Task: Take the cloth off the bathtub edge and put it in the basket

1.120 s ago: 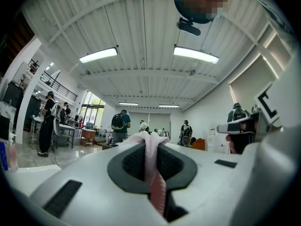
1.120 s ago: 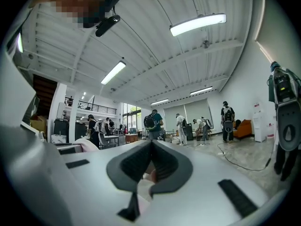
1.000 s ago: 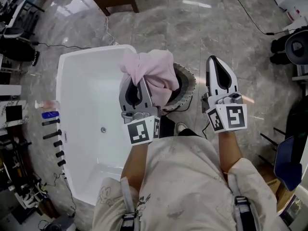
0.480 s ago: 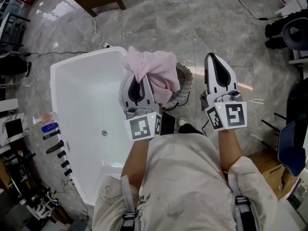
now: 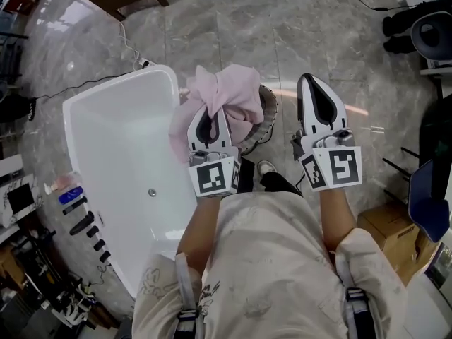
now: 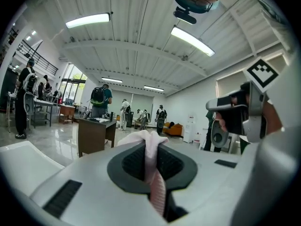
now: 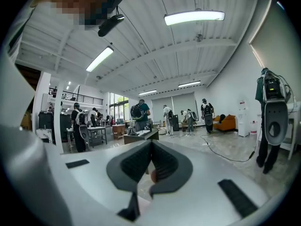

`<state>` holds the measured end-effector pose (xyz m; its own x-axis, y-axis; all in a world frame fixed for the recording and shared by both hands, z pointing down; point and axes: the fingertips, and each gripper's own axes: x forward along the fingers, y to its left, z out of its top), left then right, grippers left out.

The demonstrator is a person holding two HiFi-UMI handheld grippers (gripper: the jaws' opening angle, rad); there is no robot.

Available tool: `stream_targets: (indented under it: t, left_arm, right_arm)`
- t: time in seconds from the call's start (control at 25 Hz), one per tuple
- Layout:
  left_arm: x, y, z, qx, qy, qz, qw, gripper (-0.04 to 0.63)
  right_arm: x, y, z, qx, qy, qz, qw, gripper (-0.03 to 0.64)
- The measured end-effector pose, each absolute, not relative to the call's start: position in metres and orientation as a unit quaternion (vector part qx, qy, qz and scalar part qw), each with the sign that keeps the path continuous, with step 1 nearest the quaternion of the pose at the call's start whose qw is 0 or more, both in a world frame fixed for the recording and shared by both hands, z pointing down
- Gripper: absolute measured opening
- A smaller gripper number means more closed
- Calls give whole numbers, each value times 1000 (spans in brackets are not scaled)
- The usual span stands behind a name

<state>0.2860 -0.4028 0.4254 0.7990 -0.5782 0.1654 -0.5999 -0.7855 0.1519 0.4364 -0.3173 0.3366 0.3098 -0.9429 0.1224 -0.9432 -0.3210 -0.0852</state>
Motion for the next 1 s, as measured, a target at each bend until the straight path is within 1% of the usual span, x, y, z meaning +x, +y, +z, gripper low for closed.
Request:
stream_targets:
  t: [0.68, 1.0]
  left_arm:
    - [294, -377, 556, 931, -273, 187, 154, 25]
    - [298, -368, 627, 910, -259, 252, 201, 25]
  right_arm:
    - [440, -315, 371, 812, -572, 109, 31, -11]
    - [437, -313, 387, 810, -572, 122, 48, -11]
